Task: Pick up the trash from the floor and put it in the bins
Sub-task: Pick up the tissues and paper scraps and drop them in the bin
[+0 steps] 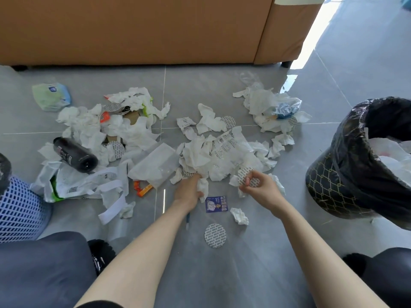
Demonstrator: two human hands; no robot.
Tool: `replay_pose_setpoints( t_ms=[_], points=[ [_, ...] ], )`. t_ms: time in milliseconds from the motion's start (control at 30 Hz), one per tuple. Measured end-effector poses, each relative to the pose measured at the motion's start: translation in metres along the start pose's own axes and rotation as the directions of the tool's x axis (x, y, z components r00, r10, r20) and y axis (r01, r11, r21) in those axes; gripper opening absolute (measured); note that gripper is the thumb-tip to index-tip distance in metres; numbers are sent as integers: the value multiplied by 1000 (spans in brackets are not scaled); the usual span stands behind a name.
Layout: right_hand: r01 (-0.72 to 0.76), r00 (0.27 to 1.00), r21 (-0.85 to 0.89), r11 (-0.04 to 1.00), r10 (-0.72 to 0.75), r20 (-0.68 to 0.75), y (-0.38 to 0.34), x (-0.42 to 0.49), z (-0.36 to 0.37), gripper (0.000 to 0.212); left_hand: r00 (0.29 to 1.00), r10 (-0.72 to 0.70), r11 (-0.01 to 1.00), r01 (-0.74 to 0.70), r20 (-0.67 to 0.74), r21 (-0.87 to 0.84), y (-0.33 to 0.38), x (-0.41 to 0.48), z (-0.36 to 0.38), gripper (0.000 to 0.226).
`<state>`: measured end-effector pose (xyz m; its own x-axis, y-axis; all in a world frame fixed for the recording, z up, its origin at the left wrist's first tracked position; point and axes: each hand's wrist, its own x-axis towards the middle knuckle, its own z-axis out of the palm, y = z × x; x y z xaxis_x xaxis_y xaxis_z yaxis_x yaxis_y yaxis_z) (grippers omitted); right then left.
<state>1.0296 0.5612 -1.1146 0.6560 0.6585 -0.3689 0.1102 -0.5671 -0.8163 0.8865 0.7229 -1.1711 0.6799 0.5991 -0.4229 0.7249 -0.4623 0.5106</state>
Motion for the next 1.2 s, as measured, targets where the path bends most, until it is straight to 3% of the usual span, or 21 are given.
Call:
replay_pose_setpoints(
  t_ms=[133,300,433,533,633,733,900,1100,1200],
  points=[
    [10,1000,19,1000,-10,-21,-3,2,-3,24,996,52,992,-42,-76,117,3,-2,3,21],
    [29,999,47,998,-27,-33,-18,2,-15,26,982,146,979,-127,-117,158,0,-12,0,18],
    [98,992,86,991,-90,-85,-47,-5,-35,24,893,223,975,-200,-392,99,25,-17,-25,23],
    [169,978,90,982,-156,-136,-72,-13,-54,24,809,280,951,-309,-517,32,58,-18,-56,33],
    [223,959,79,972,-204,-195,-98,-25,-78,26,781,236,883,-421,-578,-208,102,-26,-90,28],
    [270,934,103,957,-235,-269,-120,-43,-110,27,779,205,782,-494,-592,-380,148,-37,-117,13],
    [334,864,99,937,-263,-430,-129,-75,-173,24,807,261,652,-552,-529,-520,224,-49,-133,13],
    [274,748,139,952,-120,-653,-98,-105,-248,28,795,443,622,-605,-414,-496,322,-66,-106,22],
    [174,703,126,977,-33,-711,-77,-110,-264,28,802,494,674,-597,-335,-435,359,-76,-82,37]
  ],
)
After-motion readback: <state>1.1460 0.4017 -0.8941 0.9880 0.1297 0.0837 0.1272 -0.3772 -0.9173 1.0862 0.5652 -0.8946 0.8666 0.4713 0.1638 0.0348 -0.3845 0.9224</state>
